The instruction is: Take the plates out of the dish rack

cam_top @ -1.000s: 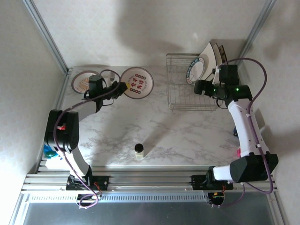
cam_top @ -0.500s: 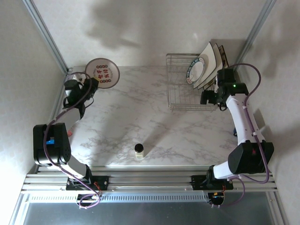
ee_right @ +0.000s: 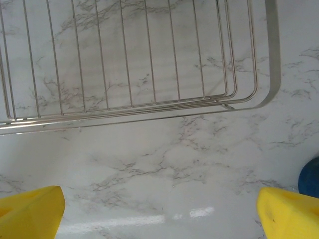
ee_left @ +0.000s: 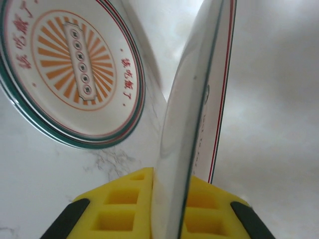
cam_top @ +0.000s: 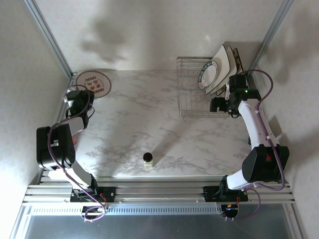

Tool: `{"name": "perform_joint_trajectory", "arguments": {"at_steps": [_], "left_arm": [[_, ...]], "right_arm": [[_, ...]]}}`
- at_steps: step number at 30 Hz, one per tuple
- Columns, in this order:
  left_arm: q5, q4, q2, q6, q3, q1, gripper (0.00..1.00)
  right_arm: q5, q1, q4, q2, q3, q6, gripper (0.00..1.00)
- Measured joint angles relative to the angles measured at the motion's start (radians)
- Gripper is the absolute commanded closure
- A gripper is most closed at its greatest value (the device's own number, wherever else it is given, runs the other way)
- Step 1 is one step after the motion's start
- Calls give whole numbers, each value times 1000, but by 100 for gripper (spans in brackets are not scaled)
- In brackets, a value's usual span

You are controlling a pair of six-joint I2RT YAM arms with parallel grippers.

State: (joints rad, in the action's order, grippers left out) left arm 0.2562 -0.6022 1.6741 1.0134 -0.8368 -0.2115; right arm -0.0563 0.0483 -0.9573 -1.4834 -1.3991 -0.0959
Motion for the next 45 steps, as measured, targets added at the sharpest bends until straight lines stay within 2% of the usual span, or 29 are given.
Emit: {"name": "perform_joint_trajectory", "arguments": {"at_steps": [10,23,29,36,45], "left_arm": [[-91,-60,164,119,-43,-2,100],[-137,-52,299,144,-186,-6,100],[-149,3,339,151,-269,-8,100],[-156,145,370,145,-375,-8,100],[-183,212,396,134,-406,-8,100]], "right_arm": [[16,0,18,-4,5,0,1],[16,0,19,-26,5,4,1],[27,0,19,-35,5,5,1],[35,0,26,-51,3,7,1],[61,0,41,-74,0,7,1]]}}
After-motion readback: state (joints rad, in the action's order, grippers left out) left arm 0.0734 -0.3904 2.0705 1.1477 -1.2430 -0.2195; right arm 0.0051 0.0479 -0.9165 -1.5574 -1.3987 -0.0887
